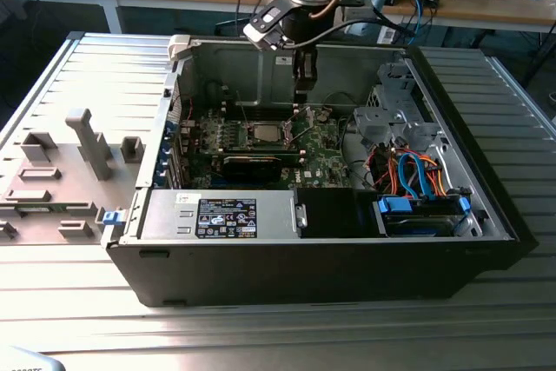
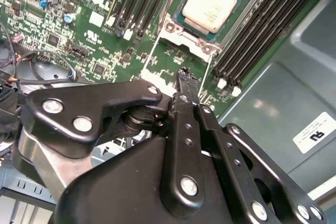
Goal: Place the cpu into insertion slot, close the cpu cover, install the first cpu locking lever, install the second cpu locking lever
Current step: 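Close the cpu cover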
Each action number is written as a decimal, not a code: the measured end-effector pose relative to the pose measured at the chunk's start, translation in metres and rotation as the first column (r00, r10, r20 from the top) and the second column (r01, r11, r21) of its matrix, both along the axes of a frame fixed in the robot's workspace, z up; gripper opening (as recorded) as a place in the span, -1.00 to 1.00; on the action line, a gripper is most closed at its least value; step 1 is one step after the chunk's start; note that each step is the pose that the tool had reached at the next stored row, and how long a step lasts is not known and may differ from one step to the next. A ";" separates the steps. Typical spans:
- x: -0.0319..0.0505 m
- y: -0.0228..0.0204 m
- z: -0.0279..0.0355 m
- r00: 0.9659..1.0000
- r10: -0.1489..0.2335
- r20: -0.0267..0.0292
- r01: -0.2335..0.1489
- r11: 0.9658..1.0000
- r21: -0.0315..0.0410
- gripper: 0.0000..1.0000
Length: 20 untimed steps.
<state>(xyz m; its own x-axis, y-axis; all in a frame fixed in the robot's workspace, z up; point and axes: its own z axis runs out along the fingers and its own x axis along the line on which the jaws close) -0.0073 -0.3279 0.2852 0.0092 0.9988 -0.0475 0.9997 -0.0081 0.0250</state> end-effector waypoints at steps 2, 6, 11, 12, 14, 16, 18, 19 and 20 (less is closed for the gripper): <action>0.0035 0.0000 -0.0012 1.000 0.000 0.000 0.000 1.000 0.000 -0.79; 0.0126 0.0000 -0.0039 1.000 0.000 -0.001 0.000 1.000 0.000 -0.79; 0.0258 0.0000 -0.0077 1.000 0.000 -0.002 0.000 1.000 0.000 -0.79; 0.0299 0.0000 -0.0093 1.000 0.000 -0.003 0.000 1.000 0.000 -0.79; 0.0346 0.0001 -0.0113 1.000 0.000 -0.004 0.000 1.000 0.000 -0.79; 0.0400 0.0002 -0.0145 1.000 0.000 -0.005 0.000 1.000 0.000 -0.79; 0.0455 0.0006 -0.0205 1.000 0.000 -0.006 0.000 1.000 0.000 -0.79; 0.0467 0.0006 -0.0222 1.000 0.000 -0.007 0.000 1.000 0.000 -0.79; 0.0480 0.0008 -0.0251 1.000 0.000 -0.007 0.000 1.000 0.000 -0.79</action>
<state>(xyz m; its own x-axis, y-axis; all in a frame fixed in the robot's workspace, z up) 0.0407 -0.3271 0.2601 0.0089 0.9988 -0.0474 0.9998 -0.0080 0.0180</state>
